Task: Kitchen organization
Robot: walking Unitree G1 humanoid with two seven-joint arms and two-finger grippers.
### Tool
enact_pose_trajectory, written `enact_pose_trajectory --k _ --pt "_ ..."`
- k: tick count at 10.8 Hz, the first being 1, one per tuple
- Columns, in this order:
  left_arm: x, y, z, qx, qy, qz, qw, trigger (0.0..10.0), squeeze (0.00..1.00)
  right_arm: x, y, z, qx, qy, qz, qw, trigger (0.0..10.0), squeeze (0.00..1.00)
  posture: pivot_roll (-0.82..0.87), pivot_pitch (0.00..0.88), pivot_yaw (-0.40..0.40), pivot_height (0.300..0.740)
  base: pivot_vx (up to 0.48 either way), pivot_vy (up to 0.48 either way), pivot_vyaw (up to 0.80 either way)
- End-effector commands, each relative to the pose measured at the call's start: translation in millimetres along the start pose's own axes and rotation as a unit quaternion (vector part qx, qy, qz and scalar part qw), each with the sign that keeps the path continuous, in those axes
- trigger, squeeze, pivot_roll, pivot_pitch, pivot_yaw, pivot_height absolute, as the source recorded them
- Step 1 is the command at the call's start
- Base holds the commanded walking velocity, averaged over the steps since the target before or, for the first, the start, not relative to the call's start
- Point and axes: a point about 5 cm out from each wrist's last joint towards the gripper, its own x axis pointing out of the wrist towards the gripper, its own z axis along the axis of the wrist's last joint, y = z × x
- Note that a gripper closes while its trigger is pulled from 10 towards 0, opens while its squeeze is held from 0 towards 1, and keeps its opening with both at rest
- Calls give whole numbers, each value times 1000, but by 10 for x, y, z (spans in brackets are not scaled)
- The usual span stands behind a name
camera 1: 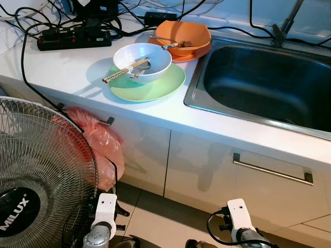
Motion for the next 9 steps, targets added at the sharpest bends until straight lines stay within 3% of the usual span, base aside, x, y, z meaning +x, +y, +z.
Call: enact_pose_trajectory --k 1,9 --pt "-16 -3 -60 4 14 -3 1000 10000 0 -8 8 -32 3 4 2 1000 10000 0 -8 117 -2 740 0 0 0" --pt "-15 -4 -60 15 15 -10 1000 10000 0 -3 17 -21 5 4 -2 1000 10000 0 -9 102 13 740 0 0 0"
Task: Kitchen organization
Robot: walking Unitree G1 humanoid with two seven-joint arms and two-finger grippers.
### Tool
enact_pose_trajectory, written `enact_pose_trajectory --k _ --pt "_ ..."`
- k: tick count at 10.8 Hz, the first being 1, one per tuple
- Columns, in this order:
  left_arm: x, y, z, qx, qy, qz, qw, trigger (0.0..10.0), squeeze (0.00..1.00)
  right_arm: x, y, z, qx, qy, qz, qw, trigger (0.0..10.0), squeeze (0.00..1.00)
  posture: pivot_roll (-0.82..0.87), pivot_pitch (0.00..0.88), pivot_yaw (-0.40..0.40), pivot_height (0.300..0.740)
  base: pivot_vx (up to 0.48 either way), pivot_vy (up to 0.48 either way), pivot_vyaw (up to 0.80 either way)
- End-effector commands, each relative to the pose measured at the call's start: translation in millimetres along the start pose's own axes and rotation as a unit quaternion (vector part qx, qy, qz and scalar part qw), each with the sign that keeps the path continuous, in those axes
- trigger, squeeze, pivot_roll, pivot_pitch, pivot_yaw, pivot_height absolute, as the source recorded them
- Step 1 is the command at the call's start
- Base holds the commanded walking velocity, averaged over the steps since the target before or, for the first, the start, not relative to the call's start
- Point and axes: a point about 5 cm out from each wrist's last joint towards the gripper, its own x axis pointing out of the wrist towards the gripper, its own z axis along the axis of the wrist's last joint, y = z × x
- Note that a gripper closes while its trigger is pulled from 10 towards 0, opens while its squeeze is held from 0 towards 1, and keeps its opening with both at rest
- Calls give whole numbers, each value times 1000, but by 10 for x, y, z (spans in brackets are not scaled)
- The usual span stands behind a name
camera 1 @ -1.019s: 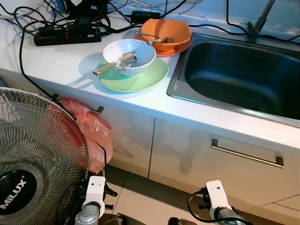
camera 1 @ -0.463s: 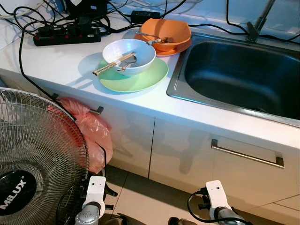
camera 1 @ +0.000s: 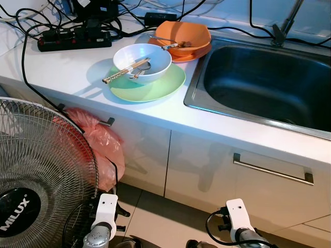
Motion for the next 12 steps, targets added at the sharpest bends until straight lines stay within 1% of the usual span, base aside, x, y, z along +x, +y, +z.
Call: enact_pose_trajectory --k 1,5,12 --pt "-14 2 -54 2 13 -1 1000 10000 0 -6 -20 -21 6 4 -7 1000 10000 0 -4 109 9 740 0 0 0" --pt "-25 -7 -83 -7 16 4 1000 10000 0 -2 -24 -6 8 3 -7 1000 10000 0 0 123 2 740 0 0 0" --pt "-27 -5 -89 -10 18 6 1000 10000 0 -1 -23 -4 7 3 -7 1000 10000 0 1 129 -1 740 0 0 0"
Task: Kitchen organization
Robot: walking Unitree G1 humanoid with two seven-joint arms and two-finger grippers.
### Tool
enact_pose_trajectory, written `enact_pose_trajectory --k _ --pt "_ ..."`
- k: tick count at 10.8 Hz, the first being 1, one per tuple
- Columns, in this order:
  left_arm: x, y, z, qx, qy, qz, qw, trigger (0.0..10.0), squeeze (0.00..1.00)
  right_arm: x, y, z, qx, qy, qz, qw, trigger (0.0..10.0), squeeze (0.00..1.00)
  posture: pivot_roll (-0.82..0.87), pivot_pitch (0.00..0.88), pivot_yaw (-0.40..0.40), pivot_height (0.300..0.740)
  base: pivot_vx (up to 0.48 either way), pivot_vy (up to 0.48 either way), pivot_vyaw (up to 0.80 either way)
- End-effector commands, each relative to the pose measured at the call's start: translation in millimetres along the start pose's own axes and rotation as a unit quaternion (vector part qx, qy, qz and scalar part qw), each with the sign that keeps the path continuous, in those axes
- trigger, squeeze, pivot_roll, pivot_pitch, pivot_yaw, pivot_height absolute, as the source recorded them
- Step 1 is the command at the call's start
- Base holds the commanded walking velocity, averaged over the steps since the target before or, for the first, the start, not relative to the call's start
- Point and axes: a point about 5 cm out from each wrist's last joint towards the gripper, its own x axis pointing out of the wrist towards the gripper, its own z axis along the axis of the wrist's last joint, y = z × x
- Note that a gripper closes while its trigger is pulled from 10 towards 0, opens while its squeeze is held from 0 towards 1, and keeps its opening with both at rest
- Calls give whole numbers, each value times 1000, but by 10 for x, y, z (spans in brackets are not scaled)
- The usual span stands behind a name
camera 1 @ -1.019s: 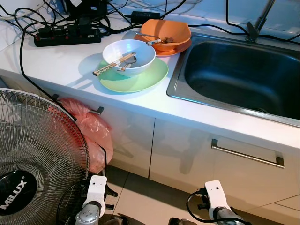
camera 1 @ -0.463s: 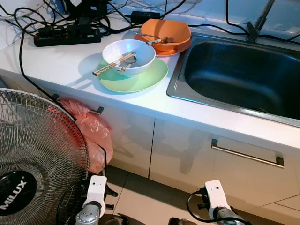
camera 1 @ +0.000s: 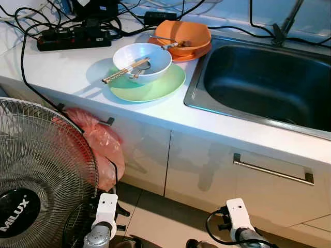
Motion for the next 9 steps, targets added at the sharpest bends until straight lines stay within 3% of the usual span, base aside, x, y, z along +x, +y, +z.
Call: enact_pose_trajectory --k 1,9 --pt "-26 0 -87 -5 18 2 1000 10000 0 -3 -18 -12 7 4 -6 1000 10000 0 -1 130 0 740 0 0 0" --pt "-28 -3 -91 -6 18 3 1000 10000 0 -6 -16 -21 7 4 -5 1000 10000 0 -1 131 -2 740 0 0 0"
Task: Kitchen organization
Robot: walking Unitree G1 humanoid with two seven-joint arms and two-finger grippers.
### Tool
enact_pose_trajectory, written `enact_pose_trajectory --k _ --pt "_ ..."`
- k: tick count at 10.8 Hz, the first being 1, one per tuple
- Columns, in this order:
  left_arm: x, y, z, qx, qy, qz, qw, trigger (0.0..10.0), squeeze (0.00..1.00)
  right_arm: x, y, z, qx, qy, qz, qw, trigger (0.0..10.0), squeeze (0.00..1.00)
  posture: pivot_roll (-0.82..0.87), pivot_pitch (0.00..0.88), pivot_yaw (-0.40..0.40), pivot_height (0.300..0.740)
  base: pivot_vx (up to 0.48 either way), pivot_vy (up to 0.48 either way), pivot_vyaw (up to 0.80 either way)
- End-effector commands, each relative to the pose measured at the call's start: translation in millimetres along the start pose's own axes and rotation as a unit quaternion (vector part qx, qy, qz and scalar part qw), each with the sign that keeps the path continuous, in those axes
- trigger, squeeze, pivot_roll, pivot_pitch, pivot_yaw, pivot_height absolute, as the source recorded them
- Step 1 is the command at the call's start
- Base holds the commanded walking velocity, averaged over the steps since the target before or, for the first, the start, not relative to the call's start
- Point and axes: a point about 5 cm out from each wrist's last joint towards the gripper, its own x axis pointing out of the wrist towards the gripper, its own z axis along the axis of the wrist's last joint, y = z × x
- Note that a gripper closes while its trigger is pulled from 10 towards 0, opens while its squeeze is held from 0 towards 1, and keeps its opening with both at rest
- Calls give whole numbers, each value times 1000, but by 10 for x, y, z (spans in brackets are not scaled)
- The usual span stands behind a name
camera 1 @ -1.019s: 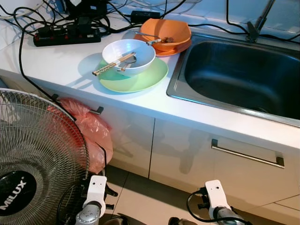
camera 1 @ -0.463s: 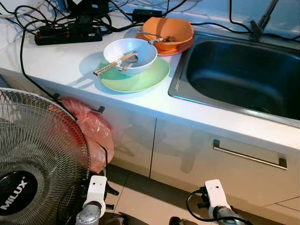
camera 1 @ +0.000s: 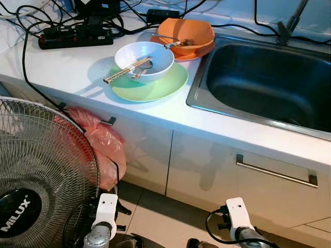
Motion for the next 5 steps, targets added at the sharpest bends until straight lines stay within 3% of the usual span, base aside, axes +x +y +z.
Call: enact_pose_trajectory --k 1,5 --pt "-29 2 -92 -6 17 3 1000 10000 0 -12 -17 -40 6 6 -5 1000 10000 0 2 130 -3 740 0 0 0" --pt "-28 1 -88 -4 17 2 1000 10000 0 -20 -70 -46 4 6 -13 1000 10000 0 -1 121 -2 740 0 0 0"
